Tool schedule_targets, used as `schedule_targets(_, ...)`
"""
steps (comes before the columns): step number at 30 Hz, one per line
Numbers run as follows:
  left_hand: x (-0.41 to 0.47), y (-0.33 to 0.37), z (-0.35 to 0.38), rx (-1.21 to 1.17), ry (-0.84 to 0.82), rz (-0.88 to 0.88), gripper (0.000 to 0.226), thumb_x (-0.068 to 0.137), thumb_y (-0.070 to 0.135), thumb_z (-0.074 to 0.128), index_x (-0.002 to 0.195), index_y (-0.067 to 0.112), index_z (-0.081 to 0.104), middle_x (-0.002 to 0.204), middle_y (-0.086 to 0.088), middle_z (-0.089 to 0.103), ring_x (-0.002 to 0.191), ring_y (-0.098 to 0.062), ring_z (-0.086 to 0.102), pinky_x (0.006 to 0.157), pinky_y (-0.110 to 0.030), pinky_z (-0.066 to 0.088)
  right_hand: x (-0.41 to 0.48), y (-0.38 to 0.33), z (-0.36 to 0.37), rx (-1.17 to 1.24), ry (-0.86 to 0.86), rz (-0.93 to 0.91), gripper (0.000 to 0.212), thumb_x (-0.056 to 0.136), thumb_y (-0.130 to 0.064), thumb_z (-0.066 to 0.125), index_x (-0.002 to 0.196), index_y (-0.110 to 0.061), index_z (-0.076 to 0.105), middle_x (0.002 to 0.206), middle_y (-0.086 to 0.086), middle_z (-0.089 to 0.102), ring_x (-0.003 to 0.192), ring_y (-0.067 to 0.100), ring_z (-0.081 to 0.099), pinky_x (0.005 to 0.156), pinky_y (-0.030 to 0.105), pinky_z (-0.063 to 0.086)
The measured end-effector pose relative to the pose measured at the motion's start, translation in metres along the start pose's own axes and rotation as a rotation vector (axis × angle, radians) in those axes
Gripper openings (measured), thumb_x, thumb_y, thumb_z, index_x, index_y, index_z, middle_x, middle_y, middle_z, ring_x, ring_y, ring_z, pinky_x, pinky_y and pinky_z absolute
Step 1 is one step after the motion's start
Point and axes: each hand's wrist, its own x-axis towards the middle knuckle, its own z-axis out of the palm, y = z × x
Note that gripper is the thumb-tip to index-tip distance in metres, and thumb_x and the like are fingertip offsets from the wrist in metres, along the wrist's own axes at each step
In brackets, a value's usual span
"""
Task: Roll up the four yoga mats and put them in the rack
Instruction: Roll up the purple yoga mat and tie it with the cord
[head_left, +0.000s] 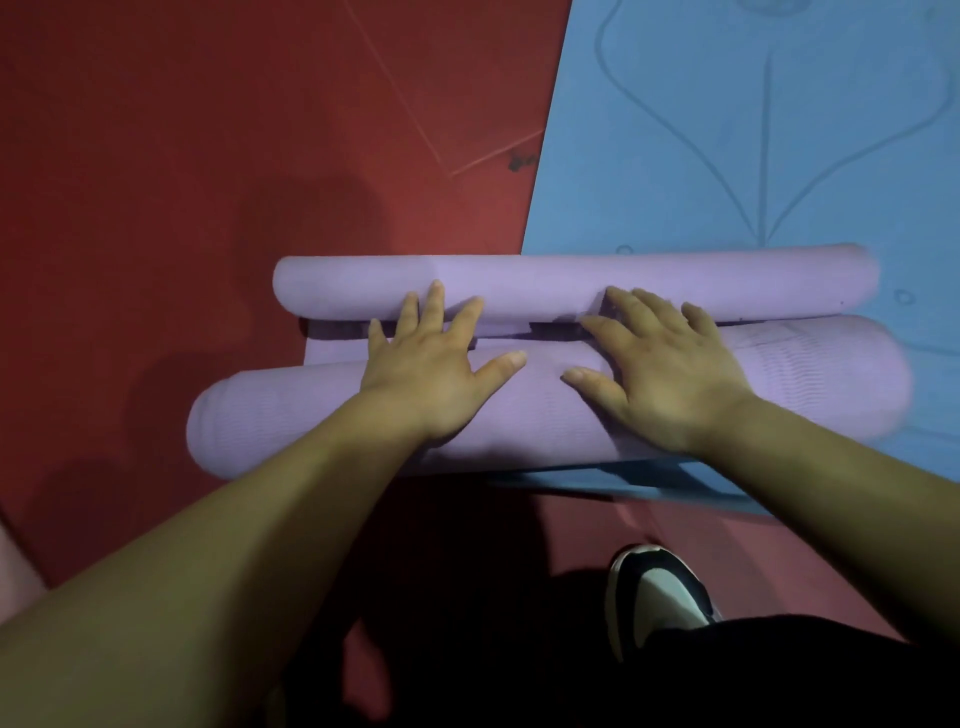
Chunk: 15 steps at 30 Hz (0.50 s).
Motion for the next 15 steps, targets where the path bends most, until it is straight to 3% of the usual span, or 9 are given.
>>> schedule_targets(5,0.009,0.000,-0.005,0.012,-0.020,-0.006,0.091,0.082,0.091,0.013,0.159,0.043,0.002,0.170,-0.001,-0.013,0.156,-0.026,-0.011,0.122,-0.063,0.000,0.006,0.002,-0.002,-0.011,0.024,0.017,0.085,0.087,-0.082,0.016,0.147,-0.028,0.044,0.154,0.007,0.042,0.142,0.031,0.037,0.112,0.054,0.033)
schedule_targets(10,0.003,0.003,-0.008,0.021,0.068,0.015,0.084,0.089,0.083,0.017,0.160,0.040,0.006,0.170,-0.001,-0.010,0.156,-0.026,-0.010,0.122,-0.063,0.000,0.022,0.006,-0.008,0.052,-0.038,0.051,0.092,0.082,-0.087,0.010,0.156,-0.033,0.026,0.166,0.009,0.020,0.154,0.029,0.014,0.121,0.054,0.020)
schedule_targets(15,-0.009,0.007,0.003,0.058,0.100,0.030,0.083,0.089,0.082,0.014,0.160,0.039,0.007,0.171,0.002,-0.006,0.157,-0.025,-0.005,0.122,-0.062,0.003,0.027,0.005,-0.011,0.060,-0.043,0.050,0.094,0.079,-0.088,0.009,0.155,-0.035,0.025,0.167,0.010,0.015,0.155,0.029,0.010,0.122,0.055,0.017)
